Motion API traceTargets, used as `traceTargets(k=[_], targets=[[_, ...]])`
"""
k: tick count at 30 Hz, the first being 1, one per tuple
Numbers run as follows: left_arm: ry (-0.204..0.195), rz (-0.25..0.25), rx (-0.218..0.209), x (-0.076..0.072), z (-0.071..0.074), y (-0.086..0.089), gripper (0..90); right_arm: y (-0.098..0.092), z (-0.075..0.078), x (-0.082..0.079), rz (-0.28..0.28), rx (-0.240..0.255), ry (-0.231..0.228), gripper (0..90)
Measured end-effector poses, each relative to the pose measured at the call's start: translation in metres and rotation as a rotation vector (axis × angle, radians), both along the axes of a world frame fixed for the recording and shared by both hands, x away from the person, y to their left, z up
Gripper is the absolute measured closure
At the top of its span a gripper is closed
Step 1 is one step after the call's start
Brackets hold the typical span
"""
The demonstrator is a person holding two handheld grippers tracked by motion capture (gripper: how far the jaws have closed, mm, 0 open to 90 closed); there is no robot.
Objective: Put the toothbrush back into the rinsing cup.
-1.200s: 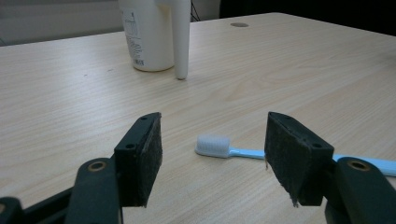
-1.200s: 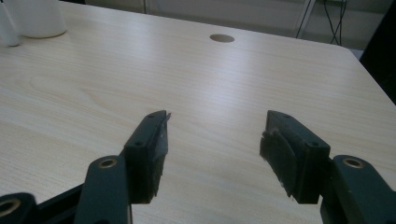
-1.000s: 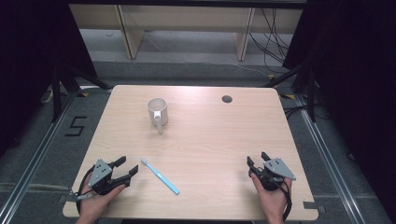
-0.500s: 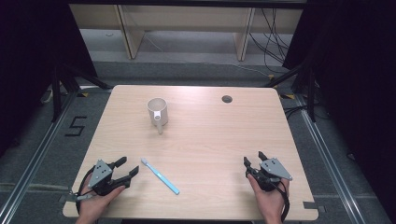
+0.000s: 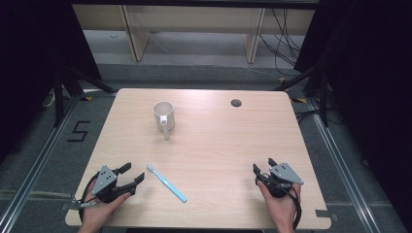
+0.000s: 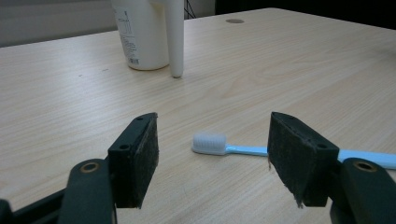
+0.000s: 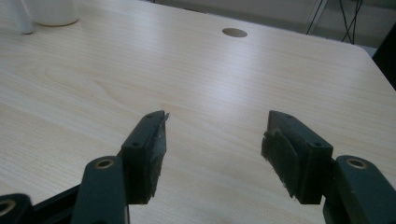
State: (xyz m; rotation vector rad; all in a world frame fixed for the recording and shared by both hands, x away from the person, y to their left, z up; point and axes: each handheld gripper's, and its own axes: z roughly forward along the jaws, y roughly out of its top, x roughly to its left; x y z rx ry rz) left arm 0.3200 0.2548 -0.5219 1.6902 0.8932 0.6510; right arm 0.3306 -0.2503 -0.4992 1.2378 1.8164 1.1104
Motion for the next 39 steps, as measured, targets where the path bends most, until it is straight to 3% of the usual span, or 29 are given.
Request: traceTargets(k=[2, 4, 5, 6, 10, 12, 13, 15, 16, 18, 20, 21, 25, 26, 27, 29, 31, 33, 36, 37, 38, 39], targets=[[-0.02, -0.009, -0.005, 0.001, 0.001, 0.0, 33.2, -0.002, 0.001, 0.001, 0.002, -0.021, -0.01, 39.4], [-0.027, -0.01, -0.007, 0.001, 0.004, 0.0, 33.0, -0.001, 0.001, 0.001, 0.021, -0.001, 0.013, 39.3], [-0.028, -0.007, -0.003, 0.001, 0.005, 0.001, 32.9, 0.0, 0.001, 0.002, 0.022, 0.001, 0.006, 39.3], [-0.019, -0.003, 0.009, 0.0, 0.007, 0.001, 32.8, -0.002, 0.001, 0.002, 0.019, -0.028, -0.015, 39.3], [-0.043, -0.01, 0.005, 0.003, 0.009, 0.001, 32.8, 0.001, 0.002, -0.001, -0.001, 0.006, 0.023, 39.2], [-0.022, -0.006, 0.023, 0.002, 0.011, 0.001, 32.8, 0.001, 0.002, 0.0, 0.0, 0.01, 0.026, 39.2], [-0.027, -0.012, 0.026, 0.002, 0.012, 0.001, 32.8, -0.001, 0.002, 0.001, 0.006, -0.015, 0.008, 39.2], [-0.046, -0.031, 0.029, 0.004, 0.014, 0.001, 32.8, -0.001, 0.002, 0.001, 0.008, -0.016, 0.009, 39.2], [-0.037, -0.024, 0.034, 0.003, 0.016, 0.001, 32.8, -0.001, 0.001, 0.003, 0.018, -0.029, -0.001, 39.2], [-0.041, -0.034, 0.049, 0.004, 0.019, 0.0, 32.8, 0.004, 0.002, 0.0, -0.001, 0.018, 0.033, 39.0], [-0.057, -0.052, 0.049, 0.007, 0.021, 0.0, 32.7, 0.002, 0.002, 0.001, 0.008, 0.002, 0.023, 39.0], [-0.038, -0.046, 0.063, 0.005, 0.023, 0.0, 32.7, 0.002, 0.002, 0.002, 0.018, -0.008, 0.015, 38.9], [-0.059, -0.097, 0.108, 0.011, 0.031, -0.003, 33.4, 0.002, 0.002, 0.002, 0.009, -0.003, 0.019, 38.6], [-0.051, -0.099, 0.122, 0.011, 0.033, -0.003, 33.4, 0.001, 0.002, 0.004, 0.02, -0.023, 0.006, 38.7], [-0.035, -0.101, 0.146, 0.012, 0.035, -0.003, 33.4, 0.002, 0.002, 0.003, 0.019, -0.007, 0.021, 38.6], [-0.043, -0.117, 0.143, 0.014, 0.037, -0.005, 33.4, 0.003, 0.001, 0.004, 0.025, -0.01, 0.019, 38.6], [-0.03, -0.129, 0.167, 0.015, 0.044, -0.005, 33.3, 0.004, 0.001, 0.004, 0.037, -0.005, 0.029, 38.5], [-0.018, -0.161, 0.201, 0.019, 0.054, -0.008, 33.3, 0.003, 0.002, 0.005, 0.024, -0.022, 0.017, 38.5], [-0.007, -0.19, 0.228, 0.022, 0.062, -0.013, 33.1, 0.004, 0.003, 0.004, 0.03, -0.004, 0.035, 38.5], [0.007, -0.213, 0.257, 0.024, 0.064, -0.014, 33.0, 0.007, 0.004, 0.001, 0.012, 0.022, 0.054, 38.5], [0.007, -0.213, 0.257, 0.024, 0.064, -0.014, 33.2, 0.006, 0.004, 0.002, 0.021, 0.004, 0.039, 38.5], [0.021, -0.246, 0.291, 0.026, 0.066, -0.019, 33.6, 0.005, 0.004, 0.003, 0.03, 0.004, 0.033, 38.6]])
